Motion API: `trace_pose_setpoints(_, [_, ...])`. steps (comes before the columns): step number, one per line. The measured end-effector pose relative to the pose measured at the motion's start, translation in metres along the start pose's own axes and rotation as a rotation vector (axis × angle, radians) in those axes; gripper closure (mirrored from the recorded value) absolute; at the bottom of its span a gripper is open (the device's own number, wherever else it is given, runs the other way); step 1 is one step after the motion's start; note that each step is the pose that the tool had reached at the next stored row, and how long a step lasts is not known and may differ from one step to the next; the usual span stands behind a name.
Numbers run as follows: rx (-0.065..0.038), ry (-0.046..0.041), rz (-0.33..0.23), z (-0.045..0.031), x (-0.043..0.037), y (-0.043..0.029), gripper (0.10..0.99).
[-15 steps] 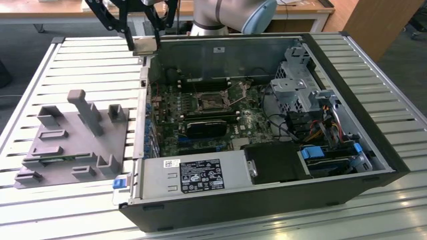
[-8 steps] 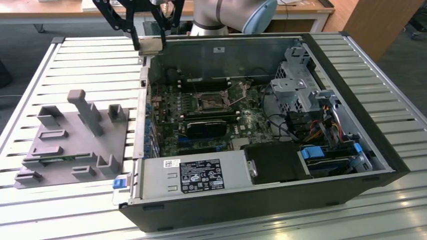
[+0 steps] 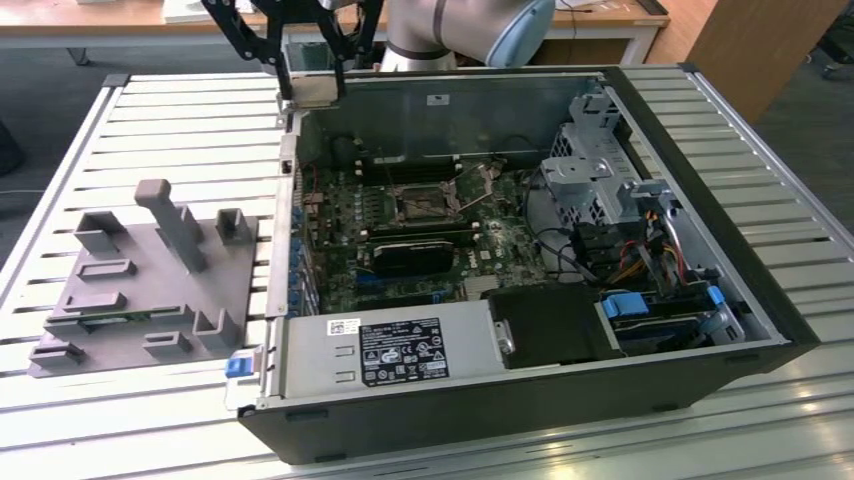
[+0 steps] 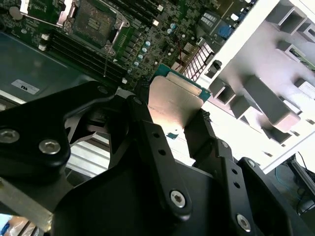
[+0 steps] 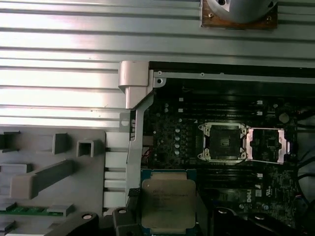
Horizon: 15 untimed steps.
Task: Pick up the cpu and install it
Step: 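Pick up the cpu and move it towards the insertion slot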
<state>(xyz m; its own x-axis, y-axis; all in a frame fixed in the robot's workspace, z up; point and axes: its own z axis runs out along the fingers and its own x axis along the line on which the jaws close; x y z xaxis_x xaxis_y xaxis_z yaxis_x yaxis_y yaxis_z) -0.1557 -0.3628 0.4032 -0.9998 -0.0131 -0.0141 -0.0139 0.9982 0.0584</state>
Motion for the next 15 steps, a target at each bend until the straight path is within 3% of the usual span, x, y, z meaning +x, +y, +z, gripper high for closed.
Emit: trace_pose_setpoints(15, [0.0, 0.0, 0.0, 0.0007, -0.0216, 0.0006, 0.549])
